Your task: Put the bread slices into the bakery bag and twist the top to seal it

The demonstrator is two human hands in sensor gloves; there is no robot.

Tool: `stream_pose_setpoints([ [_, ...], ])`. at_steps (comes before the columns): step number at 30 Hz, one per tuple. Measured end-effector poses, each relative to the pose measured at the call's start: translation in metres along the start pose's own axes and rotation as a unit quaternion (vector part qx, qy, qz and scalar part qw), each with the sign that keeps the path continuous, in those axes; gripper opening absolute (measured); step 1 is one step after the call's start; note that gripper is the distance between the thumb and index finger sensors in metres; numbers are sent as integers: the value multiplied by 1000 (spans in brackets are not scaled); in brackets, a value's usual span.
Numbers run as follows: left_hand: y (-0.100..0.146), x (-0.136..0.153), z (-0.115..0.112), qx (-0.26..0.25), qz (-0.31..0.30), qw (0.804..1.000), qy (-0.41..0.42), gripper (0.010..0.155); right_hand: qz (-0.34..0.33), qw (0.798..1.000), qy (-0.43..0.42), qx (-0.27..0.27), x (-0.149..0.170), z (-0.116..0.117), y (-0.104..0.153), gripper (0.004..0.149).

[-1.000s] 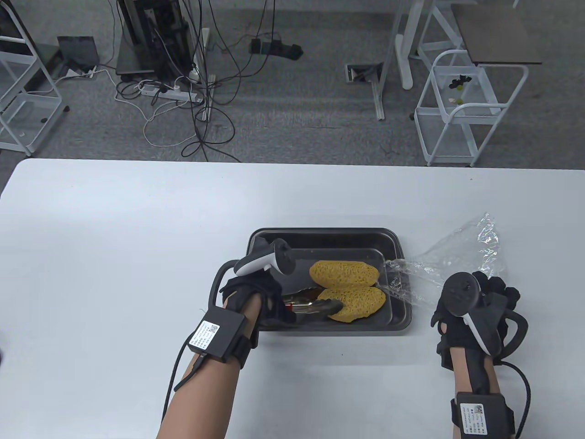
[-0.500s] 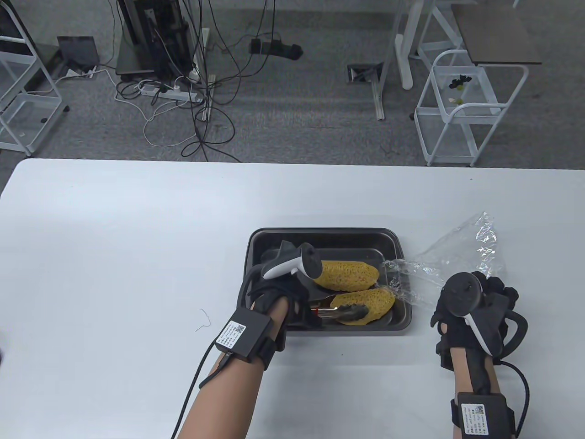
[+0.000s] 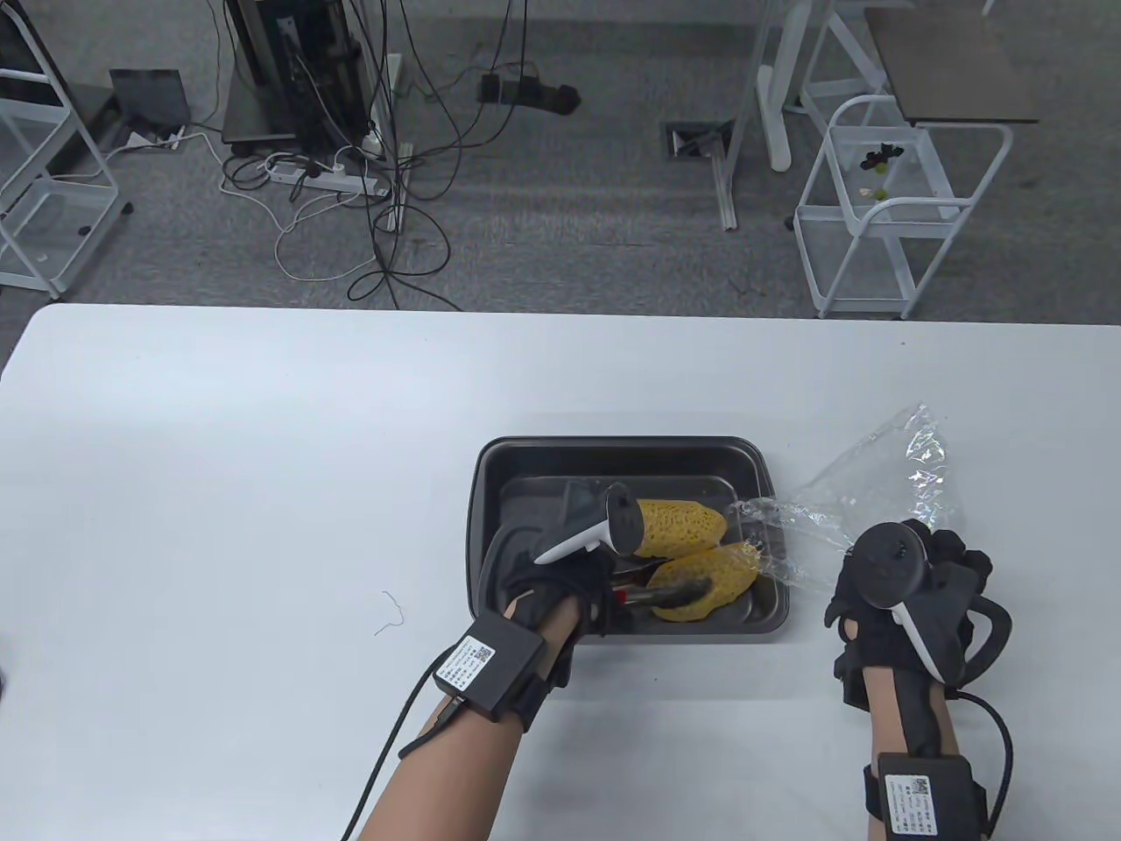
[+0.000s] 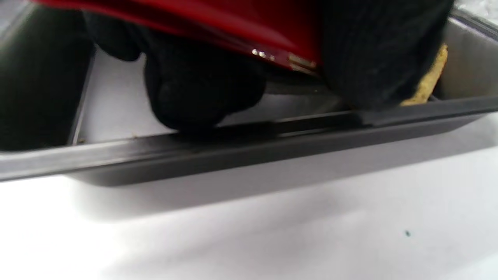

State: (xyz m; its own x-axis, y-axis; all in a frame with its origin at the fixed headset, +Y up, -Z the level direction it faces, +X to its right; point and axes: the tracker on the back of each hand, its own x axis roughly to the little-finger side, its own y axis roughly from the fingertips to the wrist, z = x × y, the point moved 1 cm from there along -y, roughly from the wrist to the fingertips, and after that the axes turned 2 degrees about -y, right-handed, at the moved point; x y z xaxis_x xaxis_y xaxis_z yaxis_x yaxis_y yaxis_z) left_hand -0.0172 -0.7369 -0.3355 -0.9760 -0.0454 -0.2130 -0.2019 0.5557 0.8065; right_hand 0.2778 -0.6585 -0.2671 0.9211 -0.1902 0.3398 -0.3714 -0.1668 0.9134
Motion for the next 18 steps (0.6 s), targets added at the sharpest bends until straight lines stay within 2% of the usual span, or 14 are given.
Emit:
stream_pose_setpoints([
  [8, 27, 17, -6, -105, 31, 992, -61, 69, 3, 1000, -6, 7, 3, 0, -1, 42],
  [14, 52, 40, -9, -147, 53, 984, -86, 73, 3, 1000, -5, 14, 2, 1, 0, 42],
  [18, 69, 54, -13, -156, 55, 983, -79, 73, 3, 1000, -2, 16, 1, 2, 0, 42],
])
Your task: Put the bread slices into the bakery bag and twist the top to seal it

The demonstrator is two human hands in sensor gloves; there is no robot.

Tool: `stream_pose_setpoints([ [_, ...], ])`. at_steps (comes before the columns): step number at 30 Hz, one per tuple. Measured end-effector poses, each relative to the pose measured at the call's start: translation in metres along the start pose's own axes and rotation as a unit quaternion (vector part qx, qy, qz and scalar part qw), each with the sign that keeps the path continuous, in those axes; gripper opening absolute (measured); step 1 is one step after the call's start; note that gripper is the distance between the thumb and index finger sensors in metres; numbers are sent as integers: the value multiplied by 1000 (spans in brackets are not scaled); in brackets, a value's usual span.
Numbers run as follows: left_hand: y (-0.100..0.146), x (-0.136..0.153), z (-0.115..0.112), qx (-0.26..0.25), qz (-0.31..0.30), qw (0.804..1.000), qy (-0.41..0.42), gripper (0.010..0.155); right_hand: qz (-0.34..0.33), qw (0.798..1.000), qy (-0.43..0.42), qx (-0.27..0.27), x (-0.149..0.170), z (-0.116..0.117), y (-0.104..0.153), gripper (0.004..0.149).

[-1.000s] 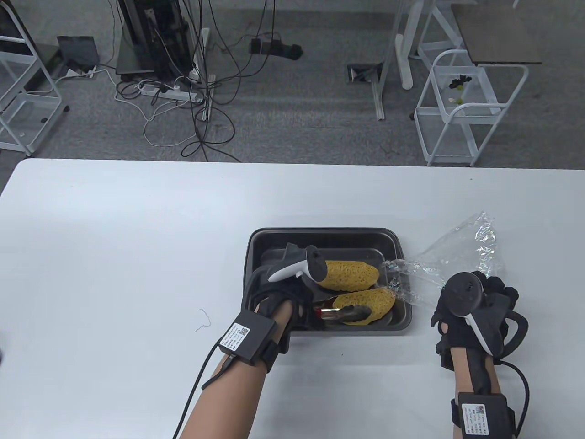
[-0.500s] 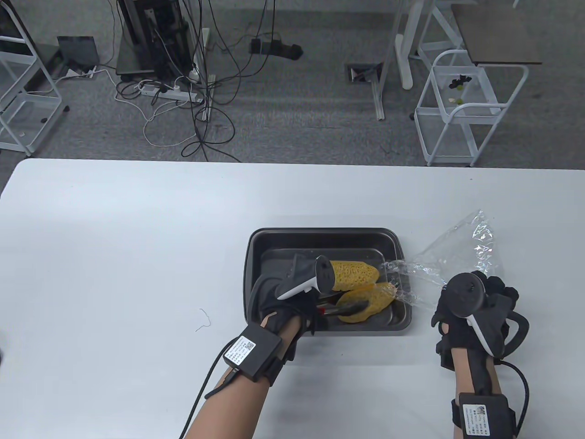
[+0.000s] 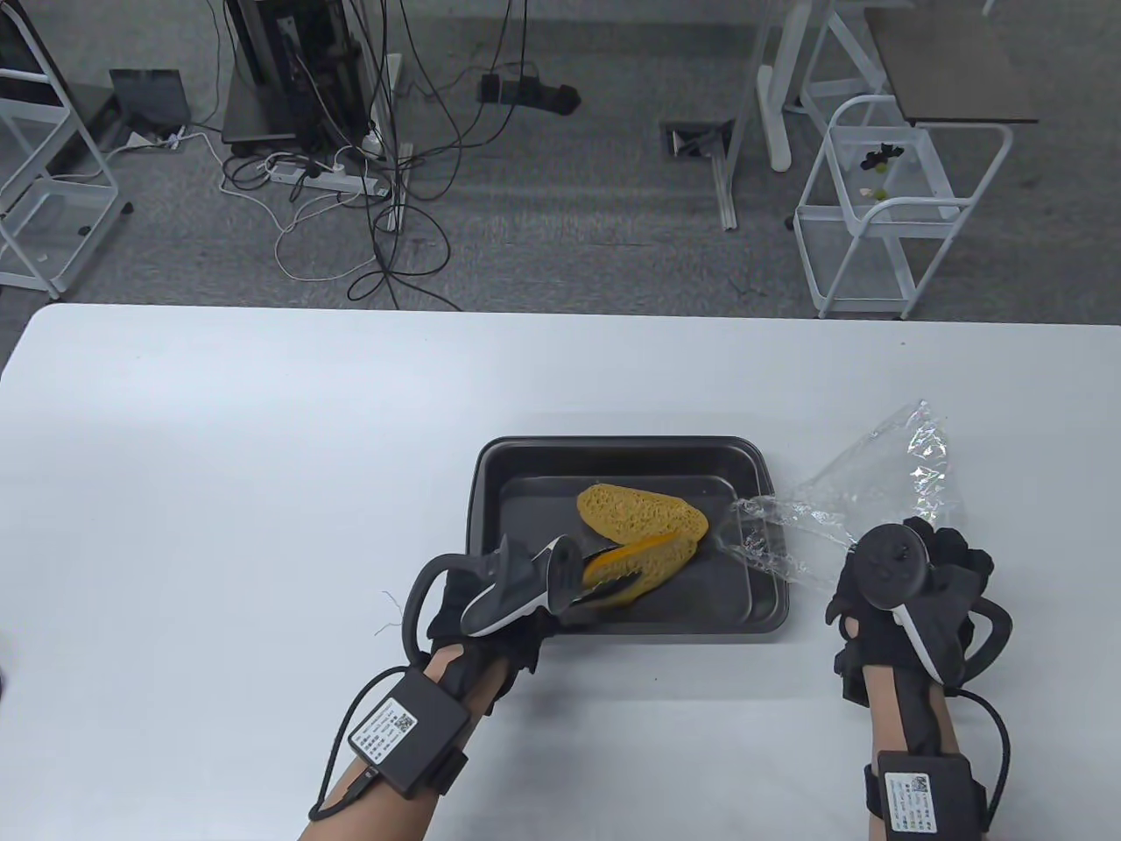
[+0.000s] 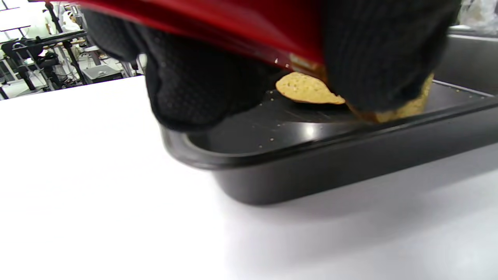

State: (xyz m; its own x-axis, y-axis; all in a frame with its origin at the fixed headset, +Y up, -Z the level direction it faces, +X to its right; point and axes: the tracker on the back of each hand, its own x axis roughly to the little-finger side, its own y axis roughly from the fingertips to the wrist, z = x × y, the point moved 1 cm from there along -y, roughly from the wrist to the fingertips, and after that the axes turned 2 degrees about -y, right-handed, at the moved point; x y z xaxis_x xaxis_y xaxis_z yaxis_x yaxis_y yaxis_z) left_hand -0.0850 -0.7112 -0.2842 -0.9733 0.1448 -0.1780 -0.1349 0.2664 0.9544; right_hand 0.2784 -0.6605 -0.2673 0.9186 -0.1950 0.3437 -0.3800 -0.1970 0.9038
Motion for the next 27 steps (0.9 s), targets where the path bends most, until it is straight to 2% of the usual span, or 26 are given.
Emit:
stream_pose_setpoints([
  [7, 34, 24, 0, -28, 3, 1000, 3, 76, -8, 1000, 6, 7, -5, 2, 2, 42],
  [13, 48, 33, 14, -23, -9, 998, 62, 77, -29, 999, 14, 28, -17, 2, 8, 42],
  [19, 49, 19, 27, 26, -51, 990, 125, 77, -45, 997, 38, 43, -26, 9, 13, 42],
  [27, 34, -1, 32, 100, -89, 975, 175, 78, -76, 995, 37, 53, -37, 12, 19, 43],
])
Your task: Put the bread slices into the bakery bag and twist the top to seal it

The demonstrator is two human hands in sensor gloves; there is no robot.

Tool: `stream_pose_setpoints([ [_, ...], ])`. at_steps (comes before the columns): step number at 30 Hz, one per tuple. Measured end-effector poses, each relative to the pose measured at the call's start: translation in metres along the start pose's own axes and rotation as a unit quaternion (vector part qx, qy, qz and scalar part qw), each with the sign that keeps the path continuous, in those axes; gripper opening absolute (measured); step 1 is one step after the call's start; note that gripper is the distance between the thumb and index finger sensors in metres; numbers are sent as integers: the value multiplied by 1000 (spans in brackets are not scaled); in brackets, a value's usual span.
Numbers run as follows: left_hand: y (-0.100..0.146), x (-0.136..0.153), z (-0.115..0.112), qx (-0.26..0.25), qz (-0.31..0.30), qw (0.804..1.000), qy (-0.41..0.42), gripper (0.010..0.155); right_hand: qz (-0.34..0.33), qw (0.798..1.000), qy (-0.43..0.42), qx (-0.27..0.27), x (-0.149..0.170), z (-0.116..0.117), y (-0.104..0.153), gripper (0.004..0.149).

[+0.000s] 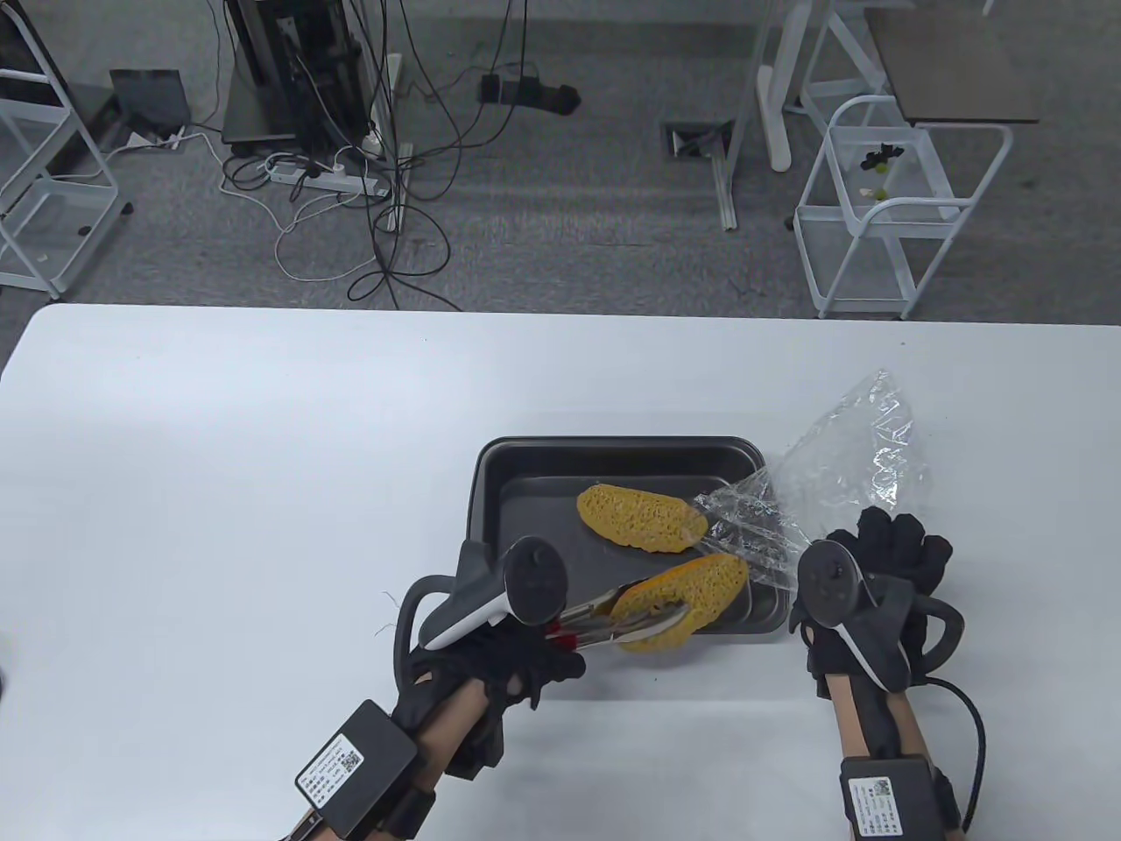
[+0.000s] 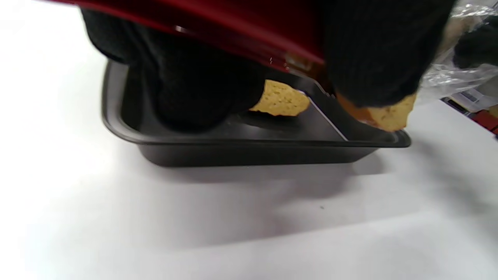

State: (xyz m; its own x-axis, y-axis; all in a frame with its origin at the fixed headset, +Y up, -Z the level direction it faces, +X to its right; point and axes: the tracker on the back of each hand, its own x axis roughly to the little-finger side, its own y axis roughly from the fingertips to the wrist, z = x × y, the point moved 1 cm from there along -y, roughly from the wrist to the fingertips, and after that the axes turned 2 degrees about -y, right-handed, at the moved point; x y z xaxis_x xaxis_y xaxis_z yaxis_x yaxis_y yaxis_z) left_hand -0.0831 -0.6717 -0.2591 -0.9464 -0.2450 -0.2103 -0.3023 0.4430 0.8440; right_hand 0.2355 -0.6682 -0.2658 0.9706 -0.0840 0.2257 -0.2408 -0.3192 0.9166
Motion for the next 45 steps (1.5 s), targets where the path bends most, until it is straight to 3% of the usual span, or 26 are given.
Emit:
stream_pose_setpoints([
  [9, -34, 10, -9, 98, 1, 985, 141, 79, -48, 999, -1, 1, -15, -2, 5, 43],
  [11, -40, 11, -9, 94, 1, 984, 149, 79, -69, 998, 1, -1, -20, -2, 7, 43],
  [17, -45, 0, -8, 41, 19, 992, 116, 79, -101, 995, -8, 0, -34, -5, 14, 43],
  [23, -37, -23, -4, -63, 21, 996, 53, 78, -116, 992, -53, -22, -43, -6, 19, 43],
  [28, -23, -45, -6, -165, 38, 984, -56, 77, -114, 984, -123, -54, -41, -6, 18, 43],
  [32, -11, -66, -11, -257, 44, 949, -180, 77, -121, 971, -186, -82, -41, -10, 18, 43],
  [36, -10, -73, -12, -268, 41, 946, -180, 78, -134, 963, -210, -101, -43, -16, 19, 44],
  [38, -8, -76, -11, -301, 42, 930, -209, 77, -139, 957, -232, -108, -42, -18, 19, 44],
  [40, -4, -80, -13, -339, 35, 904, -258, 78, -137, 948, -259, -122, -39, -20, 17, 45],
  [44, 3, -88, -21, -405, 29, 829, -384, 78, -160, 916, -333, -156, -34, -24, 13, 45],
  [45, 3, -89, -22, -406, 33, 825, -392, 78, -165, 908, -348, -165, -34, -24, 13, 45],
])
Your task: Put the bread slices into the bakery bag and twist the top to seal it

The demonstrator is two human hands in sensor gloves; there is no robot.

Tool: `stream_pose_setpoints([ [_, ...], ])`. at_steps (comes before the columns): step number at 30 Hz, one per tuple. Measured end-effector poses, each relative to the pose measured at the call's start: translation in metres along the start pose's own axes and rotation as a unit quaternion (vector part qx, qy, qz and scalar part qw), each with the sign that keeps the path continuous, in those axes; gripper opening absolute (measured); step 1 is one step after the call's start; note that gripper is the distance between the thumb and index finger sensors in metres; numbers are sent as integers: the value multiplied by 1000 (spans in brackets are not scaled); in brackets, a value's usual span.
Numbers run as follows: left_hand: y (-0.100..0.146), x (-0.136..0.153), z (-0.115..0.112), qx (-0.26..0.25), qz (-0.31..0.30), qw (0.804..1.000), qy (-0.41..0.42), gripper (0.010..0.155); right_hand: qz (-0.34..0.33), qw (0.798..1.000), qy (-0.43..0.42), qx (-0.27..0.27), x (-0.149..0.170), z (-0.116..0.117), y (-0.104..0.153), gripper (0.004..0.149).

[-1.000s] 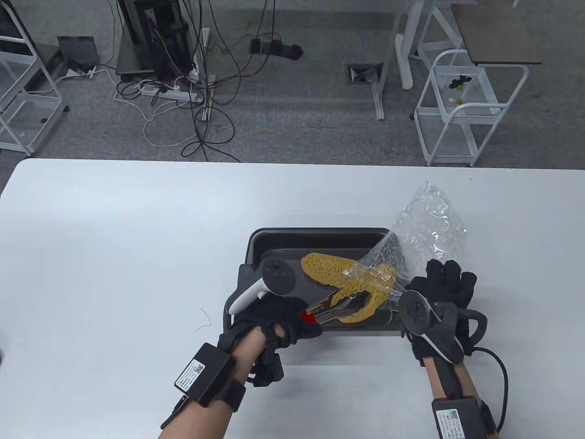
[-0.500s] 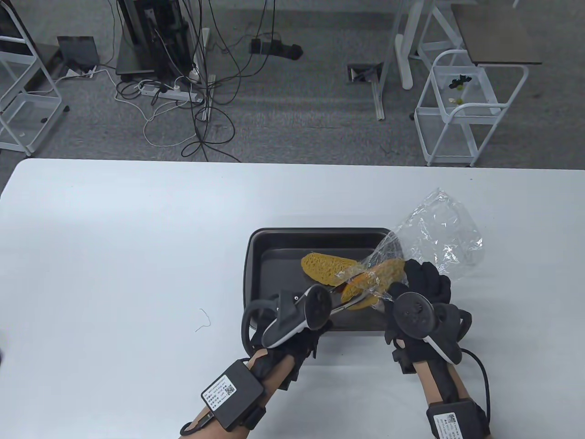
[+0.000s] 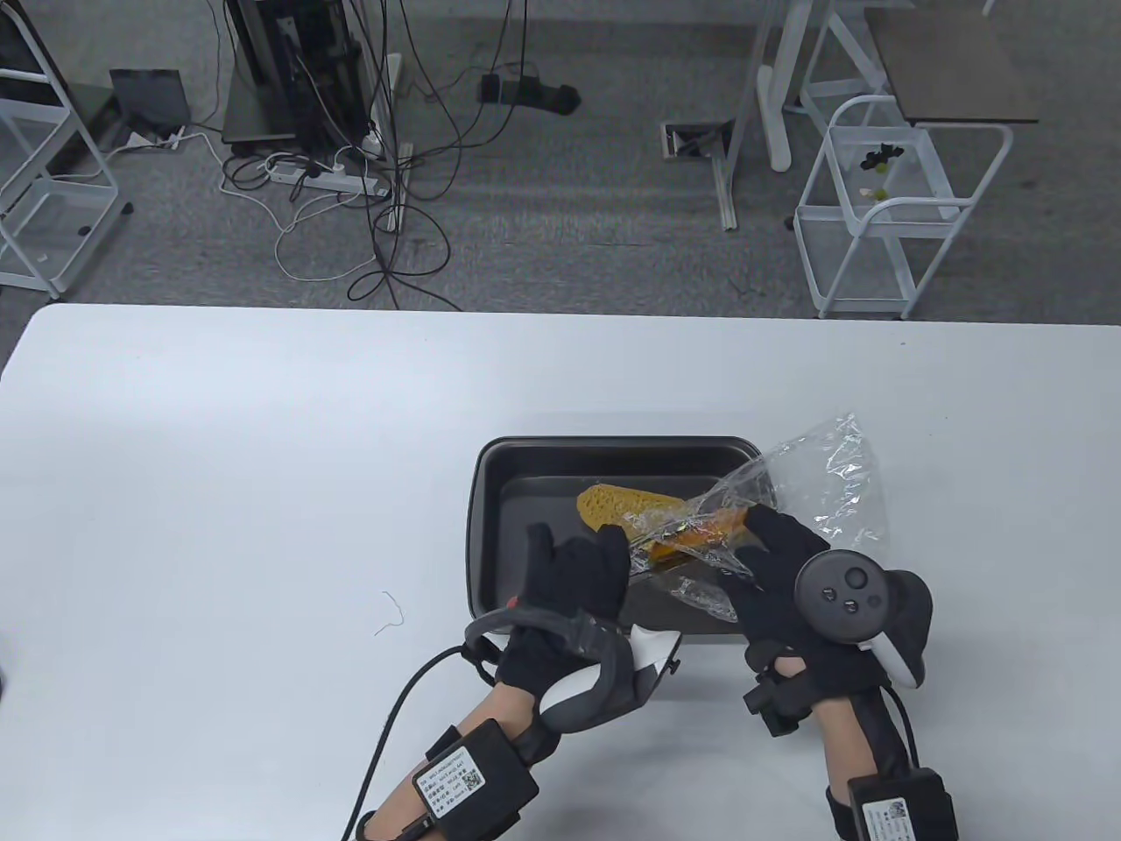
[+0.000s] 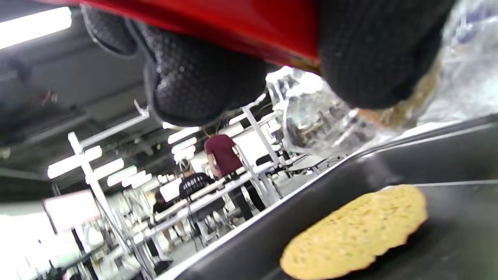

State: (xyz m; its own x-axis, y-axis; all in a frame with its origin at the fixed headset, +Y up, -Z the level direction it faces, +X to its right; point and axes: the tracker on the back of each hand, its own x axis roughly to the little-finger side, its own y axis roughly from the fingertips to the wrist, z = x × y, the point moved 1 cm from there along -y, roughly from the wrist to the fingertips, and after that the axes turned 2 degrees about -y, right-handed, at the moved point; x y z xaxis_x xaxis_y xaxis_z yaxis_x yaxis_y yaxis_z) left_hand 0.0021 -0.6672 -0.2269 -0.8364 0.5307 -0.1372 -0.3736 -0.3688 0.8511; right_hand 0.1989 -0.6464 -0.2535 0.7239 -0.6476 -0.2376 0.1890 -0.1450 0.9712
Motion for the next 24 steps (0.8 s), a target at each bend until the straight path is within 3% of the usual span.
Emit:
stream_pose_setpoints([
  [3, 1, -3, 6, -20, -12, 1000, 12, 78, -37, 998, -28, -40, -5, 3, 0, 45],
  [8, -8, 0, 12, 7, -20, 998, 67, 78, -94, 992, -32, -83, -15, 9, 1, 45],
  [11, -15, -1, 16, 24, -63, 994, 88, 78, -111, 987, -55, -99, -20, 11, 2, 45],
  [16, -19, -14, 26, 24, -126, 988, 82, 81, -112, 983, -93, -115, -17, 15, 0, 46],
  [18, -19, -19, 29, 5, -124, 990, 62, 81, -109, 982, -108, -113, -16, 13, 0, 46],
  [24, -28, -21, 26, 50, -118, 987, 101, 85, -80, 972, -183, -121, -1, 8, -4, 46],
])
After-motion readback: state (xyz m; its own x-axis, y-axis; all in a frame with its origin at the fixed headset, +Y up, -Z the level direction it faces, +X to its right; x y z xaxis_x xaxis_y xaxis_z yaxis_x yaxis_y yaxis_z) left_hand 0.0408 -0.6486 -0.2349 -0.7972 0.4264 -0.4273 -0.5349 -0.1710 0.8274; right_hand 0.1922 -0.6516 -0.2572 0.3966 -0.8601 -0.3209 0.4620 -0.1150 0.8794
